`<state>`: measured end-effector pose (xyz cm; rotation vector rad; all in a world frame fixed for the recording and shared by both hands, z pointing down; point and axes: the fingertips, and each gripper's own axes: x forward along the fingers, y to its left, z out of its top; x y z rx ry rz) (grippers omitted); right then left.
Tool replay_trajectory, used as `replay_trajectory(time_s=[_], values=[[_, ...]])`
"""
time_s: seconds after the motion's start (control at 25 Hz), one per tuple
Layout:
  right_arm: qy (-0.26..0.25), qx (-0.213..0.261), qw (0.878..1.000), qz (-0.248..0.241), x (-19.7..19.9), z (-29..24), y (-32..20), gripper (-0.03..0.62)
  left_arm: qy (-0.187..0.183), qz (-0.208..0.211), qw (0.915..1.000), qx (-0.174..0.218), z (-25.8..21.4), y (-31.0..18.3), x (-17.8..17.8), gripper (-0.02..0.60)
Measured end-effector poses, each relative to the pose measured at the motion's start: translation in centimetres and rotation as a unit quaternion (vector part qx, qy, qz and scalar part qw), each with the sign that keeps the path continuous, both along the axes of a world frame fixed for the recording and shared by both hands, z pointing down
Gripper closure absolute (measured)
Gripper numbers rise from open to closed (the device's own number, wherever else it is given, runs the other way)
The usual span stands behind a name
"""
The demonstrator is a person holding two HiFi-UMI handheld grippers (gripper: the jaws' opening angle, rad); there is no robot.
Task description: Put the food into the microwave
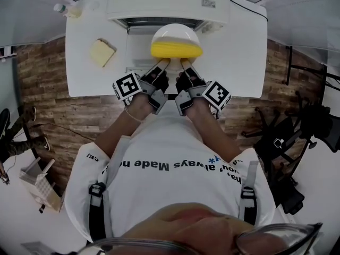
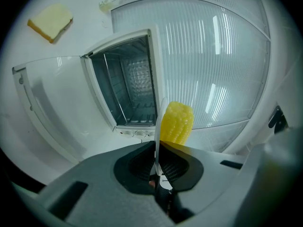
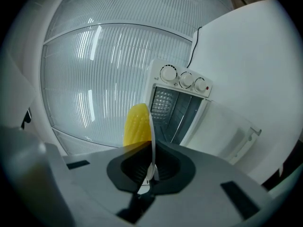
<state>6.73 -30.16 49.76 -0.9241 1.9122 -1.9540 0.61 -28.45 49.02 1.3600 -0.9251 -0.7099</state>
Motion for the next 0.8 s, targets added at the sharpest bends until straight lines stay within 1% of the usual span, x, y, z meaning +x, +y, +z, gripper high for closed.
replay_trajectory(time_s=[0.12, 0.32, 0.4, 0.48, 0.68, 0.8], values=[[0.001, -0.003, 1.000, -0.002, -0.3, 0.5, -0.1, 0.576, 0.003, 0.000, 1.0000, -0.002, 0.5, -0.1, -0.2, 0.558], [0.006, -0.010, 1.000, -0.002, -0.1, 1.5, 0.1, 0.576, -0.009, 0.000, 0.9999, -0.011, 1.7, 0.2, -0.3, 0.558], [0.005, -0.011, 1.000, -0.002, -0.1, 1.9, 0.1, 0.576, -0.020, 0.001, 0.9997, -0.017, 2.3, 0.4, -0.4, 0.558], [0.003, -0.012, 1.000, -0.002, -0.7, 2.7, -0.4, 0.576, -0.023, 0.003, 0.9995, -0.021, 3.4, -0.1, -1.0, 0.558], [0.011, -0.026, 1.000, -0.004, -2.8, 5.7, -2.4, 0.576, -0.002, -0.001, 0.9997, -0.025, 5.8, -2.3, -2.8, 0.558], [0.007, -0.034, 0.999, -0.001, -3.9, 7.1, -3.7, 0.576, -0.012, -0.002, 0.9992, -0.037, 7.5, -3.5, -4.1, 0.558]])
